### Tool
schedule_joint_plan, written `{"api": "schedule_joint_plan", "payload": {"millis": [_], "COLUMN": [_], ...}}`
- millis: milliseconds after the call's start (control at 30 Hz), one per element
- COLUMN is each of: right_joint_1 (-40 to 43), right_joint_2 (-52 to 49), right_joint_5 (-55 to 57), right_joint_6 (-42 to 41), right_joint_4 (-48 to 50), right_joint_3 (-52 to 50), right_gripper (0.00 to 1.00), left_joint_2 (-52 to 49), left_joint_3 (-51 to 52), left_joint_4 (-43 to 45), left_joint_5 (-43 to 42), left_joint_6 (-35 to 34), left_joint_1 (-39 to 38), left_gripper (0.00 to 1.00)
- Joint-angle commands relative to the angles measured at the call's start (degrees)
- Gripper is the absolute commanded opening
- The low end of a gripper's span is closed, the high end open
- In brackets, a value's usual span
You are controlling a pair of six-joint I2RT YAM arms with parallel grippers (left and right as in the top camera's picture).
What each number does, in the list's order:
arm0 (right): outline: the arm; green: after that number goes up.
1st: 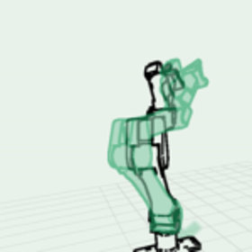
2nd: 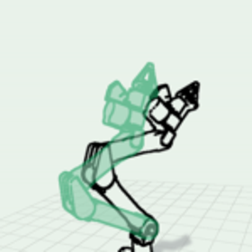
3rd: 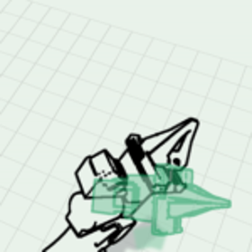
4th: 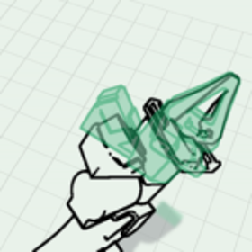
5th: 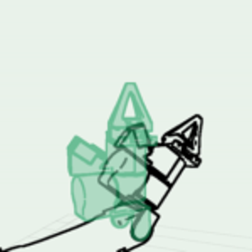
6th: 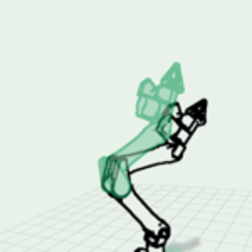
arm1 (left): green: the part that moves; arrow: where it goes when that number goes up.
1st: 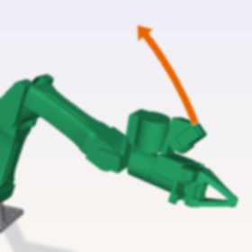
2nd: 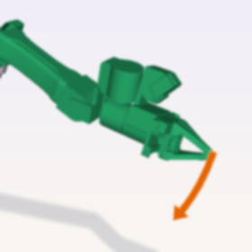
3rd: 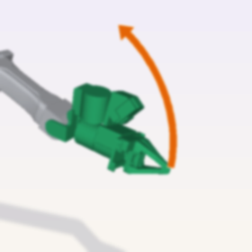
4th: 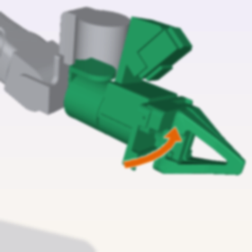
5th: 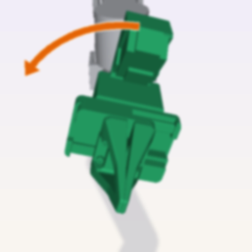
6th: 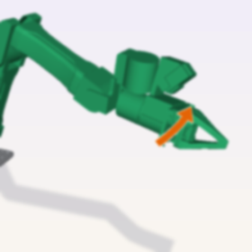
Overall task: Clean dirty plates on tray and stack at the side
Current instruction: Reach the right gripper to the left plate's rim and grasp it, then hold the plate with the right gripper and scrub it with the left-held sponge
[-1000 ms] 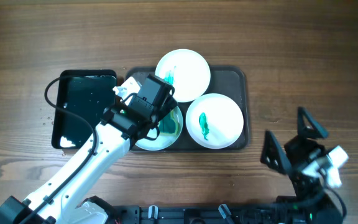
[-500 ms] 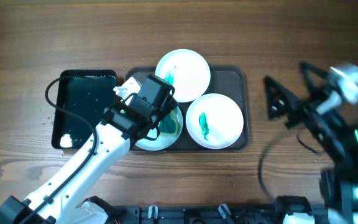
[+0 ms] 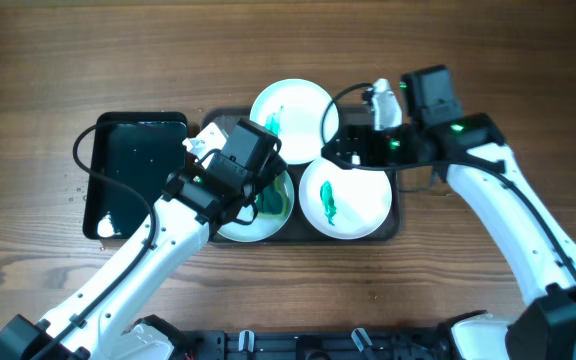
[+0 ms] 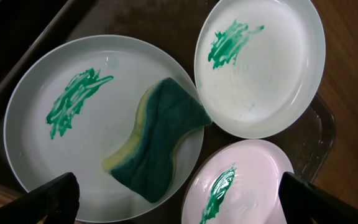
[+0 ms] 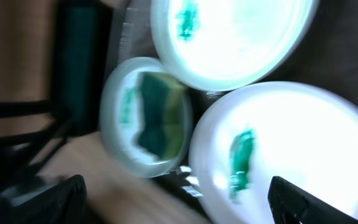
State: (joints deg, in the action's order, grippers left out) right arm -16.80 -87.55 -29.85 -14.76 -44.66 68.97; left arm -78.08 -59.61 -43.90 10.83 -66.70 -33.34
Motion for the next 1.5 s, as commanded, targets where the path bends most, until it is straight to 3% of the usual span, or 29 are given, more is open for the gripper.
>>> {"api": "schedule_joint_plan", "payload": {"millis": [0, 133, 167, 267, 400, 533, 1033, 1200, 1467], "right_joint_1": [-4.02, -7.26, -7.76, -8.59, -9.62, -10.95, -11.76, -11.76, -11.63], "right_joint_2": [-4.24, -8.72, -9.75, -12.76, -15.61, -17.35, -24.52, -25.51, -25.46], "right_joint_5": [12.63, 3.58, 3.63, 2.91, 1.18, 0.81, -3.08, -2.93, 10.03], "right_joint_6": [2.21, 11.65, 11.58, 11.80, 16.55, 18.69, 20.74, 19.54, 15.13], "right_joint_4": [0.55, 5.53, 6.38, 6.91, 7.17, 9.05, 12.28, 11.80, 9.35], "right_joint_3": [2.60, 2.60, 2.60, 2.60, 2.60, 2.60, 2.58, 2.58, 2.51], "right_gripper": [0.83, 0.56, 0.50, 0.45, 0.45, 0.46, 0.45, 0.46, 0.50], "left_joint_2": [-0.37, -0.37, -0.37, -0.37, -0.48, -0.48, -0.48, -0.48, -0.48], "left_joint_3": [-0.17, -0.17, -0.17, -0.17, -0.17, -0.15, -0.15, -0.15, -0.15], "left_joint_4": [-0.04, -0.76, -0.98, -1.77, -1.75, -1.73, -1.55, -2.45, -2.56], "left_joint_5": [0.61, 1.60, 1.31, -1.73, -6.40, -6.32, -5.64, -0.28, -0.09], "left_joint_6": [0.70, 0.70, 0.70, 3.63, 11.06, 12.50, 12.48, 12.48, 12.52], "left_joint_1": [0.15, 2.21, 3.10, 7.28, 10.91, 11.76, 11.78, 11.78, 11.78], "left_gripper": [1.00, 1.00, 0.91, 0.86, 0.93, 1.00, 1.00, 1.00, 1.00]}}
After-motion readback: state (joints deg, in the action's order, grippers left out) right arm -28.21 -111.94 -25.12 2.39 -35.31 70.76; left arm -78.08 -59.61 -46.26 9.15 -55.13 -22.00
